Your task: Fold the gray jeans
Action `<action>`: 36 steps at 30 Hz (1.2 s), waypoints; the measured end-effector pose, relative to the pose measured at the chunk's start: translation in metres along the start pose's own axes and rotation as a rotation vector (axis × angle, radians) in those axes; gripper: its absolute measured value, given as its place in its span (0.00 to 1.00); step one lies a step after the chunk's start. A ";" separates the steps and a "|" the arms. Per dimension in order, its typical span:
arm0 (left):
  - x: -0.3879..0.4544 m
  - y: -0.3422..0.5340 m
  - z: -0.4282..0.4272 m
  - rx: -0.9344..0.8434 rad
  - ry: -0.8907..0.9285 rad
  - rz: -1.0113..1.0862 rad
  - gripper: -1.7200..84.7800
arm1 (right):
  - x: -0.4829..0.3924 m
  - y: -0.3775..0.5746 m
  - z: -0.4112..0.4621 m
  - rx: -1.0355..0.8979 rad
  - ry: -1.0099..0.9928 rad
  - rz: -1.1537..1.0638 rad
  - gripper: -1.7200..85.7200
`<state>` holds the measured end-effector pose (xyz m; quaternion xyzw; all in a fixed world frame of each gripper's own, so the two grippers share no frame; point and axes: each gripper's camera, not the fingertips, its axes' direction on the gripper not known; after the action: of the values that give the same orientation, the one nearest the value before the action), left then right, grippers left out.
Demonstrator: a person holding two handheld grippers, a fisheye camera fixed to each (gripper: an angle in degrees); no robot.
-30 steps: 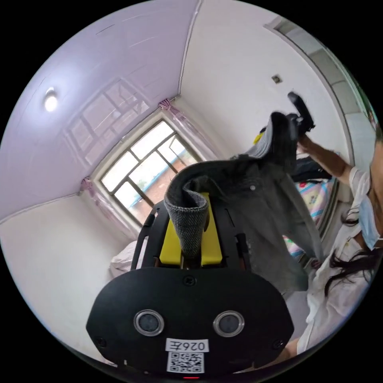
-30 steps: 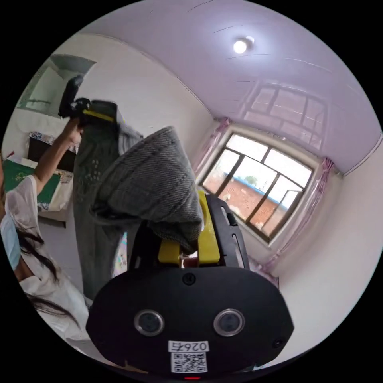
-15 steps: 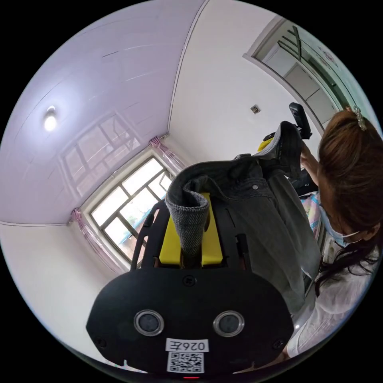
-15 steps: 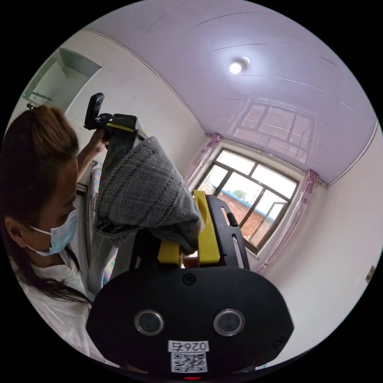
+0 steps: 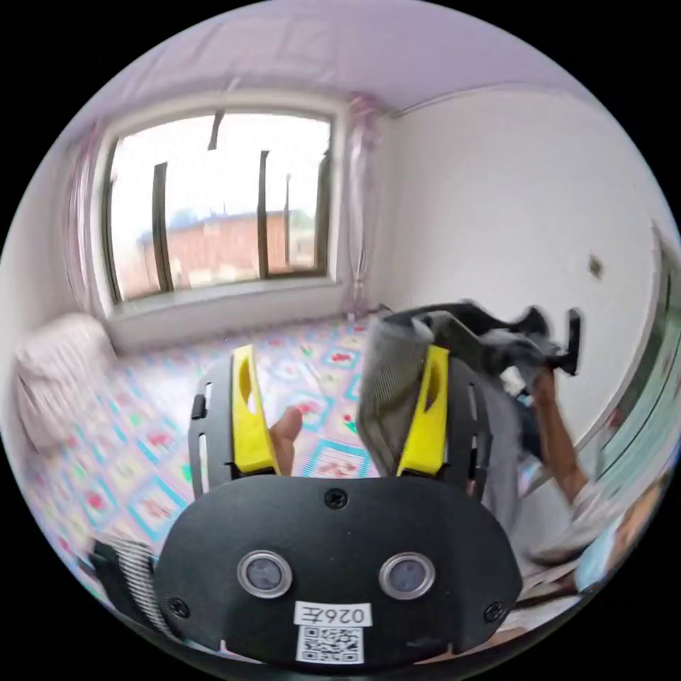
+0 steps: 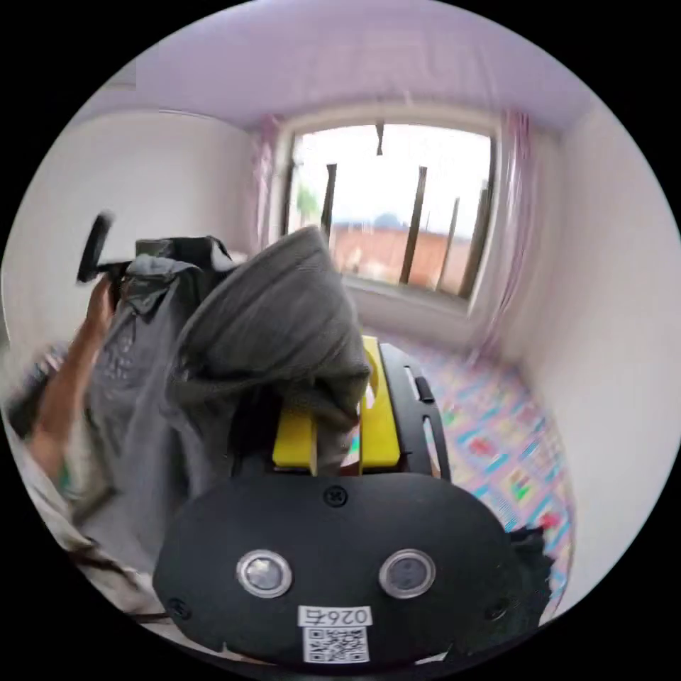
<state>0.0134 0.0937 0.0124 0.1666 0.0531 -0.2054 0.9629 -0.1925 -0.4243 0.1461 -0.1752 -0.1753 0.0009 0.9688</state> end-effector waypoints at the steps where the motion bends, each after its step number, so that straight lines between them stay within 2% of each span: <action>1: -0.044 0.017 0.010 0.184 0.185 -0.076 0.19 | 0.059 -0.014 0.074 -0.187 -0.132 0.123 0.14; 3: -0.107 0.045 0.029 0.389 0.478 -0.147 0.15 | 0.110 0.013 0.103 -0.083 -0.233 0.247 0.14; 4: -0.149 0.061 0.044 0.414 0.551 -0.231 0.13 | 0.130 0.041 0.101 0.047 -0.299 0.280 0.12; 5: -0.166 0.067 0.049 0.407 0.557 -0.257 0.13 | 0.145 0.066 0.100 0.114 -0.329 0.269 0.11; 8: -0.223 0.098 0.047 0.380 0.450 -0.259 0.10 | 0.168 0.124 0.085 0.154 -0.296 0.202 0.09; 10: -0.249 0.115 0.046 0.275 0.406 -0.209 0.10 | 0.175 0.165 0.057 0.224 -0.315 0.184 0.09; 12: -0.261 0.128 0.051 0.203 0.386 -0.178 0.12 | 0.174 0.214 0.010 0.378 -0.345 0.183 0.09; 14: -0.269 0.138 0.059 0.143 0.412 -0.136 0.13 | 0.160 0.290 -0.069 0.671 -0.364 0.220 0.09; 15: -0.272 0.143 0.064 0.117 0.431 -0.102 0.13 | 0.152 0.308 -0.089 0.741 -0.356 0.220 0.09; 17: -0.273 0.148 0.078 0.024 0.468 -0.043 0.08 | 0.108 0.367 -0.155 0.910 -0.241 0.142 0.05; 19: -0.271 0.148 0.102 -0.151 0.466 0.006 0.03 | 0.074 0.388 -0.181 0.875 -0.153 0.118 0.02; 22: -0.276 0.150 0.130 -0.286 0.461 0.023 0.03 | 0.029 0.406 -0.199 0.759 -0.180 0.048 0.01; 23: -0.279 0.151 0.137 -0.312 0.468 0.017 0.06 | 0.016 0.414 -0.199 0.736 -0.207 0.061 0.01; 25: -0.294 0.160 0.170 -0.494 0.538 -0.073 0.19 | 0.002 0.427 -0.189 0.667 -0.213 0.126 0.02; 27: -0.306 0.173 0.192 -0.611 0.598 -0.167 0.24 | -0.010 0.440 -0.169 0.548 -0.179 0.214 0.03; 32: -0.324 0.195 0.224 -0.723 0.606 -0.262 0.26 | -0.042 0.502 -0.088 0.194 -0.306 0.422 0.01; 36: -0.321 0.197 0.249 -0.797 0.599 -0.255 0.25 | -0.071 0.537 -0.050 0.027 -0.294 0.492 0.03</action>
<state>-0.1884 0.2994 0.3598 -0.1696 0.4209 -0.2283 0.8614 -0.2102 0.0582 -0.1045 -0.1973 -0.2661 0.2637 0.9059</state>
